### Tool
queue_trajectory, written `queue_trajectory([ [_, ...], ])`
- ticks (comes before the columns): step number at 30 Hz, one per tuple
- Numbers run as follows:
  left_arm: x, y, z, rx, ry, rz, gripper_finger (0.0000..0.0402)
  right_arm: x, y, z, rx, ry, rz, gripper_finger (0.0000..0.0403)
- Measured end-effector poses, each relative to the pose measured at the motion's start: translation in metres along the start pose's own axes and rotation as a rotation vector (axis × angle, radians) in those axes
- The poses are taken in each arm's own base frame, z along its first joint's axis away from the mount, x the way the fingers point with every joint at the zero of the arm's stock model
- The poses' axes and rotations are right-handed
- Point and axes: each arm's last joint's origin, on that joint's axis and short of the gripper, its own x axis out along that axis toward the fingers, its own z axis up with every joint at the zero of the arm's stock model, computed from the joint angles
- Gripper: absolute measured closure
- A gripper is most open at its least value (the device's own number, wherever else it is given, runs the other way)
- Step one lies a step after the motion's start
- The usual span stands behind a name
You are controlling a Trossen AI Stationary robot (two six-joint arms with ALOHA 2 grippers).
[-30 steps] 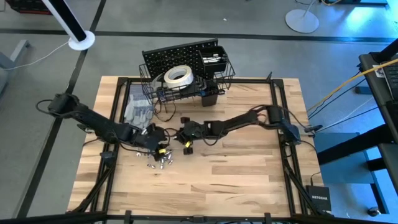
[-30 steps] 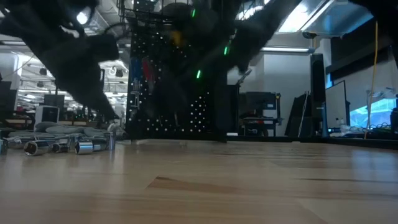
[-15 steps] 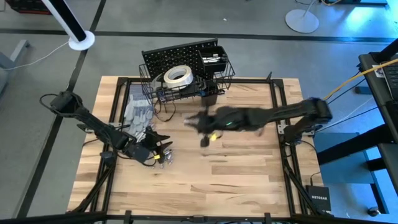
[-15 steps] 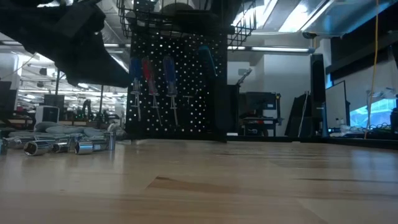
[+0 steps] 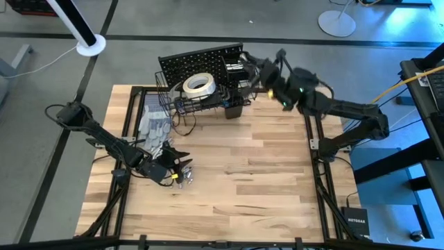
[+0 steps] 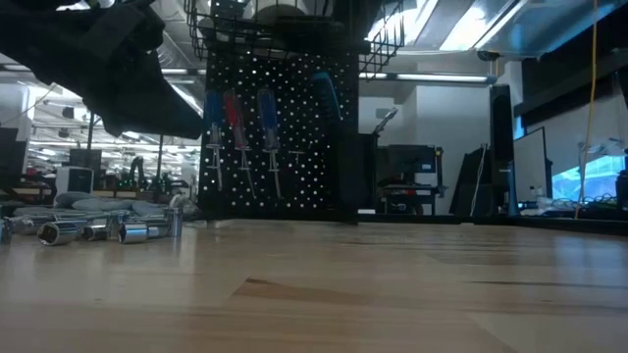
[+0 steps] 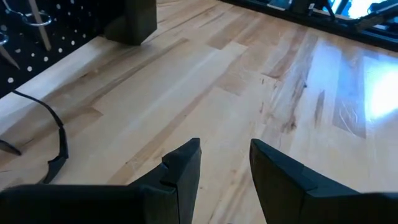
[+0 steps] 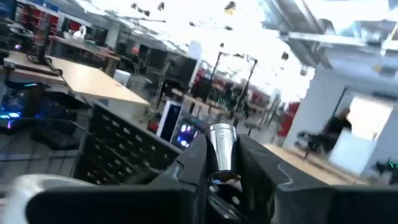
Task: Hang tools onto peg board
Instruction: Put the socket into the top black bin on the pegboard
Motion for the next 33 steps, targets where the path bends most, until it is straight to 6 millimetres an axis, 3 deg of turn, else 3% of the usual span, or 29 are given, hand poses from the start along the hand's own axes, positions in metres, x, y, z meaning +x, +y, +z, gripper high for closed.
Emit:
queue_trajectory([
  [7, 0.0, 0.0, 0.0, -0.005, 0.003, 0.002, 0.027, 0.013, -0.015, -0.018, 0.106, 0.052, 0.034, 0.0307],
  [16, 0.0, 0.001, -0.001, -0.003, 0.008, 0.007, 0.027, 0.013, -0.014, -0.019, 0.08, 0.065, 0.043, 0.0227],
  [22, 0.0, 0.001, -0.001, -0.007, 0.012, 0.003, 0.027, -0.011, -0.011, 0.005, 0.116, -0.007, 0.11, 0.0195],
  [25, 0.0, 0.001, -0.001, -0.007, 0.015, 0.0, 0.027, -0.035, -0.002, 0.019, 0.12, -0.024, 0.264, 0.0193],
  [28, 0.0, 0.001, -0.001, -0.006, 0.016, -0.002, 0.027, -0.056, 0.019, 0.02, 0.139, 0.044, 0.485, 0.0192],
  [33, 0.0, 0.001, -0.002, 0.002, 0.019, 0.001, 0.027, -0.077, 0.069, -0.015, 0.131, 0.282, 0.737, 0.0192],
])
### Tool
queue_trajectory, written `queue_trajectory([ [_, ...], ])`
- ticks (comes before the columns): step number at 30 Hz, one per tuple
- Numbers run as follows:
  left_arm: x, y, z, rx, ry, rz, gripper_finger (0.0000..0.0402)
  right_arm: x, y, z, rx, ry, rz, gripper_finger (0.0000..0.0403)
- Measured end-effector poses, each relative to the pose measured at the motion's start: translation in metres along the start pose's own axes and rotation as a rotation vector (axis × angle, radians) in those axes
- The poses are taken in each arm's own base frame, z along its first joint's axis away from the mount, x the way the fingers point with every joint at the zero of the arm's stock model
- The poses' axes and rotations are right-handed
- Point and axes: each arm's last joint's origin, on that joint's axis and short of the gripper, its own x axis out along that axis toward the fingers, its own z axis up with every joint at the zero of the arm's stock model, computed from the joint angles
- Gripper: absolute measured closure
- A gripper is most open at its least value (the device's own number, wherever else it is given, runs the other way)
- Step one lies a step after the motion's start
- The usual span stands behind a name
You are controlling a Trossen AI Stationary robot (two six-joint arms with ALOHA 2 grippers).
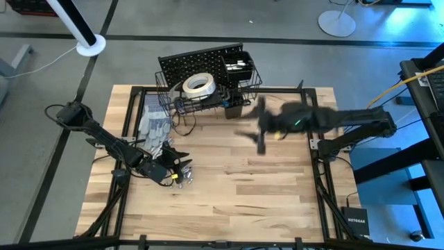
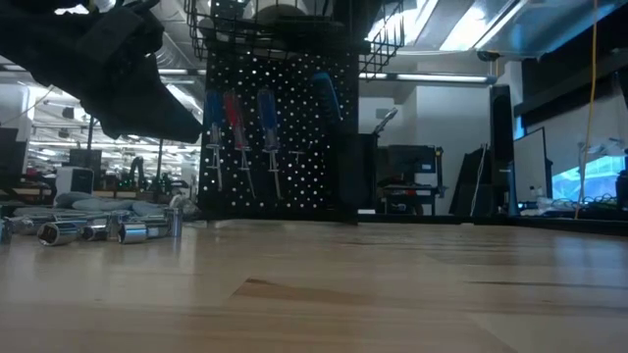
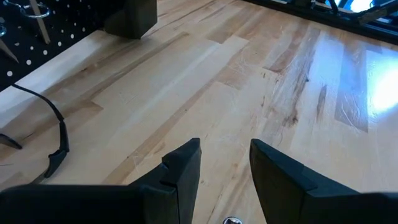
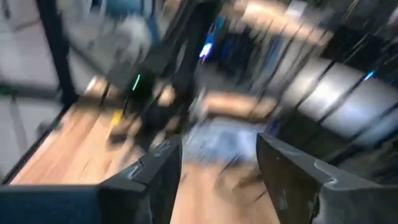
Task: Hang tools onto peg board
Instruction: Put the socket into the top black bin on the pegboard
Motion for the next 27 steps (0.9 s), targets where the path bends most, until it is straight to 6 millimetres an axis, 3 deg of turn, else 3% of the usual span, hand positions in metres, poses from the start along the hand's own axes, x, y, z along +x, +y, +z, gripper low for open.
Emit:
queue_trajectory([
  [4, 0.0, 0.002, -0.002, 0.013, 0.015, 0.012, 0.027, 0.041, 0.03, -0.057, 0.03, 0.116, 0.054, 0.0192],
  [11, 0.0, 0.007, -0.007, 0.0, 0.056, 0.05, 0.027, 0.105, 0.064, -0.154, 0.058, 0.101, 0.075, 0.0191],
  [19, -0.001, 0.011, -0.012, 0.003, 0.102, 0.071, 0.027, 0.164, 0.082, -0.207, 0.099, 0.114, 0.104, 0.0191],
  [27, -0.001, 0.012, -0.014, 0.009, 0.128, 0.064, 0.027, 0.214, 0.075, -0.232, 0.219, 0.159, 0.188, 0.0191],
])
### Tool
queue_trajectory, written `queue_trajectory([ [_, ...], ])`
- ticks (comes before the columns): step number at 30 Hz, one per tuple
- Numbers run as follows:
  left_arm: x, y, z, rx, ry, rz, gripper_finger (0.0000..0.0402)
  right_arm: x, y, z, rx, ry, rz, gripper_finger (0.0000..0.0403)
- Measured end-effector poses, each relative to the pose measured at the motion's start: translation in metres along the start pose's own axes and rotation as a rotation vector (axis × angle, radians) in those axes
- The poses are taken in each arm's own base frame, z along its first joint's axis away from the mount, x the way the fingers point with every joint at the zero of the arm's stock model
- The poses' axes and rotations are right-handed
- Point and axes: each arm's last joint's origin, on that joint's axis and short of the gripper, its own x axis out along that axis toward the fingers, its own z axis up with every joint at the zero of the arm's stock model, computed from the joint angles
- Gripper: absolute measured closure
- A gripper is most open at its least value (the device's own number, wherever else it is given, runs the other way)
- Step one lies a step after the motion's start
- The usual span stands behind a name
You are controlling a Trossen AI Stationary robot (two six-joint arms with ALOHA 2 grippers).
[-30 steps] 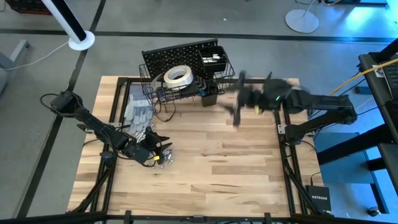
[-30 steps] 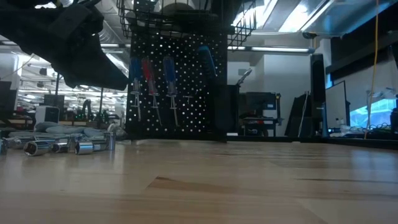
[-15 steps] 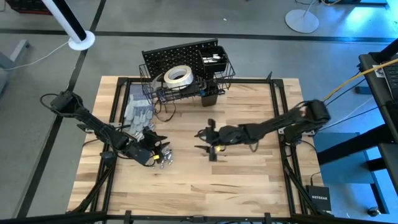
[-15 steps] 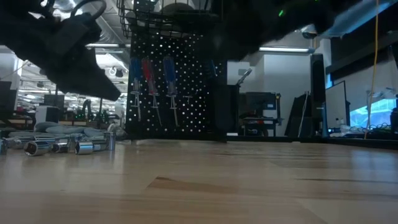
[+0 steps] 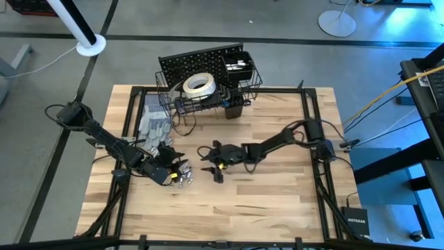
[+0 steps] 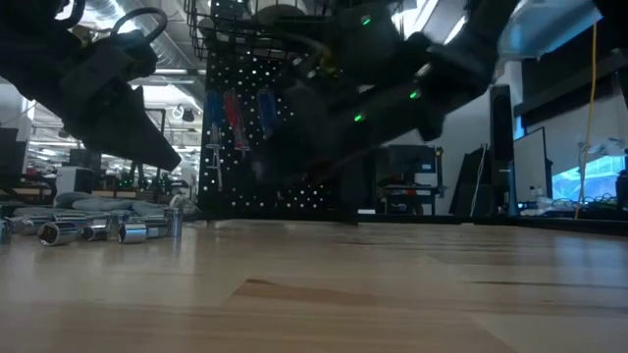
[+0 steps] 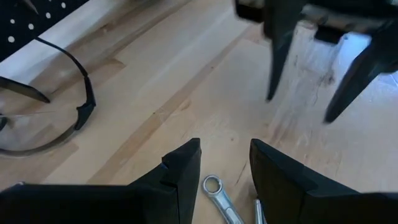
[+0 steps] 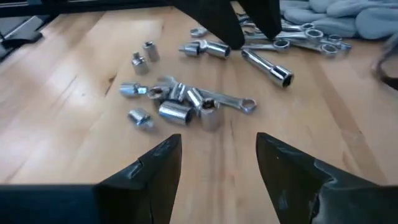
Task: Hang tools onto peg board
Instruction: Put the socket into the top black bin on the pegboard
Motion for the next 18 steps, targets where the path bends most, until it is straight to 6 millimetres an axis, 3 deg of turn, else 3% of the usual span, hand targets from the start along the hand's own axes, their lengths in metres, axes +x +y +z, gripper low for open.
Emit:
queue_trajectory([
  [18, 0.0, 0.004, -0.006, 0.013, 0.081, 0.0, 0.027, 0.063, -0.012, -0.013, -0.045, -0.004, 0.008, 0.0191],
])
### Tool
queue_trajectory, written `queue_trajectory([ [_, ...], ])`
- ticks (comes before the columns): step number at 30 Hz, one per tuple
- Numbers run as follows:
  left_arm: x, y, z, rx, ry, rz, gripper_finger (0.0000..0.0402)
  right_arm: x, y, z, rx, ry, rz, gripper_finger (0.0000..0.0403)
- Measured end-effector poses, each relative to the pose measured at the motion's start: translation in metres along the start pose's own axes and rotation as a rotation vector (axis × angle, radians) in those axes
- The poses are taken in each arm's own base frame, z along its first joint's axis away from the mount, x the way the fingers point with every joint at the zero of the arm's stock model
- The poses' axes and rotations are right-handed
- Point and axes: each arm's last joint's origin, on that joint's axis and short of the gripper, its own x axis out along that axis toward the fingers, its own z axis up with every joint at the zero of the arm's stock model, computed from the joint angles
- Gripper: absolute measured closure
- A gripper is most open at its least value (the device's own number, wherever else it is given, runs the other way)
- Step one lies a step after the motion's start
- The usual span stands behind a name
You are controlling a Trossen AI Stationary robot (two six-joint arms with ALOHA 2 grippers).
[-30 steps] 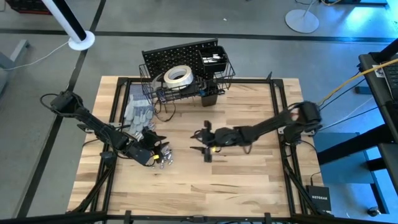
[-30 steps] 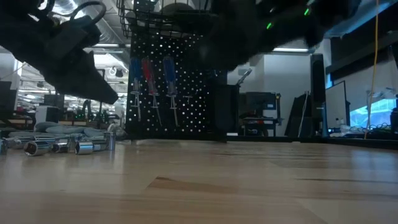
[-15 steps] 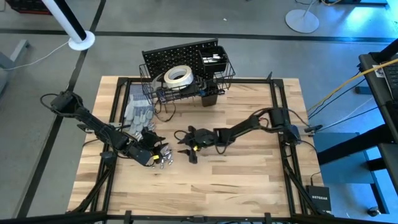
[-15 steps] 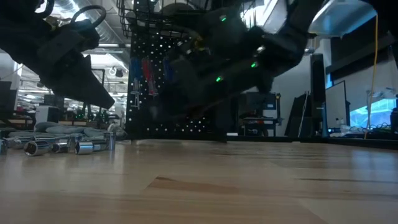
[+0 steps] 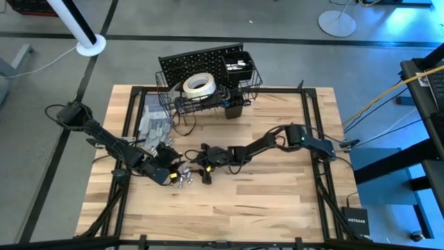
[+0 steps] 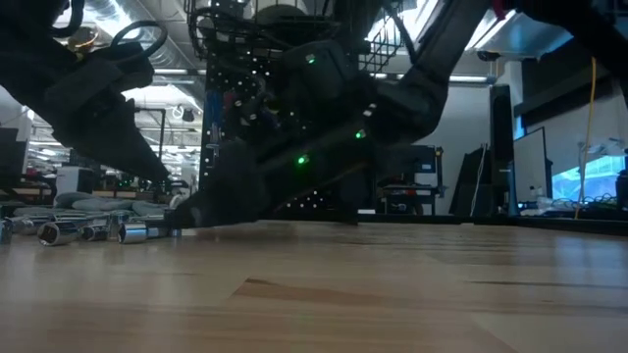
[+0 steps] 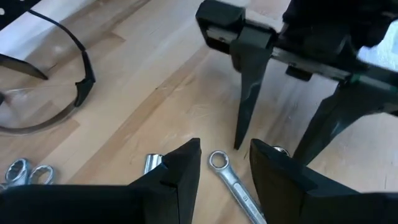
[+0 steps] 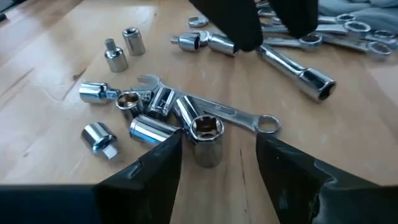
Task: Hang tools onto peg board
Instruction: Put the socket into the top black bin on the pegboard
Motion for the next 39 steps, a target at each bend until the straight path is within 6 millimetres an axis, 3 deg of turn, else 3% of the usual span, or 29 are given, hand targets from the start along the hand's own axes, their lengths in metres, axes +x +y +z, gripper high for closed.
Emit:
queue_trajectory([
  [10, 0.0, 0.0, 0.0, 0.002, 0.0, 0.002, 0.027, 0.009, -0.001, -0.001, -0.032, -0.005, -0.008, 0.0199],
  [21, 0.0, 0.0, 0.0, 0.004, -0.001, 0.002, 0.027, 0.009, -0.001, -0.001, -0.092, -0.007, -0.012, 0.0329],
  [26, 0.0, 0.0, 0.0, 0.003, -0.002, 0.002, 0.027, 0.007, -0.001, 0.003, -0.102, -0.005, -0.013, 0.0335],
  [32, 0.0, 0.0, 0.0, 0.003, -0.002, 0.002, 0.027, -0.019, 0.005, 0.045, -0.185, 0.045, -0.069, 0.0326],
  [39, 0.0, 0.0, 0.0, 0.0, -0.01, 0.005, 0.027, -0.08, 0.021, 0.115, -0.273, 0.049, -0.119, 0.0332],
])
